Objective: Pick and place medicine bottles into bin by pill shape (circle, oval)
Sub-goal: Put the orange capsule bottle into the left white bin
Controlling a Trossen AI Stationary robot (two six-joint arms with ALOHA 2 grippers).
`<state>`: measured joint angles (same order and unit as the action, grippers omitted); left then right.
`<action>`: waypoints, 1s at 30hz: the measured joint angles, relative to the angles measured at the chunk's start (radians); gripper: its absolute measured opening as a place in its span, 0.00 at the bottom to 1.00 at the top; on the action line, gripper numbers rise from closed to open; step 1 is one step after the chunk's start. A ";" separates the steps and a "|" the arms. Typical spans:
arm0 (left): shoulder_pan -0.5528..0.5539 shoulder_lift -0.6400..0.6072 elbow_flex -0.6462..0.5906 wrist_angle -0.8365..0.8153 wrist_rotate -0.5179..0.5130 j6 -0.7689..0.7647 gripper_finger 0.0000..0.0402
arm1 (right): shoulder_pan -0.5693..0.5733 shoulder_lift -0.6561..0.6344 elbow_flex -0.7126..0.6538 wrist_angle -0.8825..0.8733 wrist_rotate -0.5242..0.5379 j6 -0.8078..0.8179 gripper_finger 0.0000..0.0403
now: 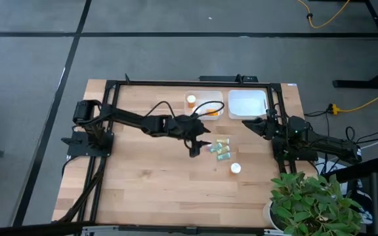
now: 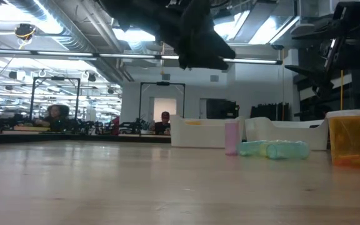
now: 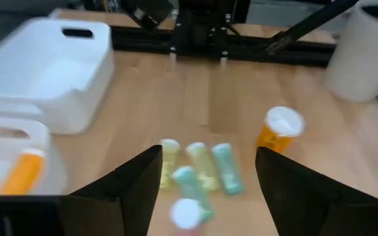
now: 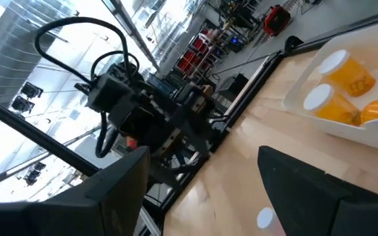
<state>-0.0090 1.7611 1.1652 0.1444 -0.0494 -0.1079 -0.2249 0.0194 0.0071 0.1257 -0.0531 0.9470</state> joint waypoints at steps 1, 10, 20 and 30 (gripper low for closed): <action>-0.009 0.000 0.000 -0.001 -0.001 -0.032 0.59 | 0.000 0.000 0.000 0.000 0.000 -0.010 0.71; -0.117 0.000 0.000 -0.002 -0.014 -0.178 0.59 | 0.000 0.000 0.000 0.000 -0.059 -0.060 0.71; -0.223 0.000 0.000 -0.002 -0.207 -0.181 0.59 | 0.000 0.000 0.000 0.029 -0.300 0.052 0.71; -0.265 0.000 -0.001 -0.030 -0.192 -0.204 0.59 | 0.000 0.000 0.000 0.026 -0.255 0.014 0.71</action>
<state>-0.2743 1.7611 1.1646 0.1139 -0.2418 -0.3120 -0.2251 0.0193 0.0074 0.1520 -0.3079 0.9614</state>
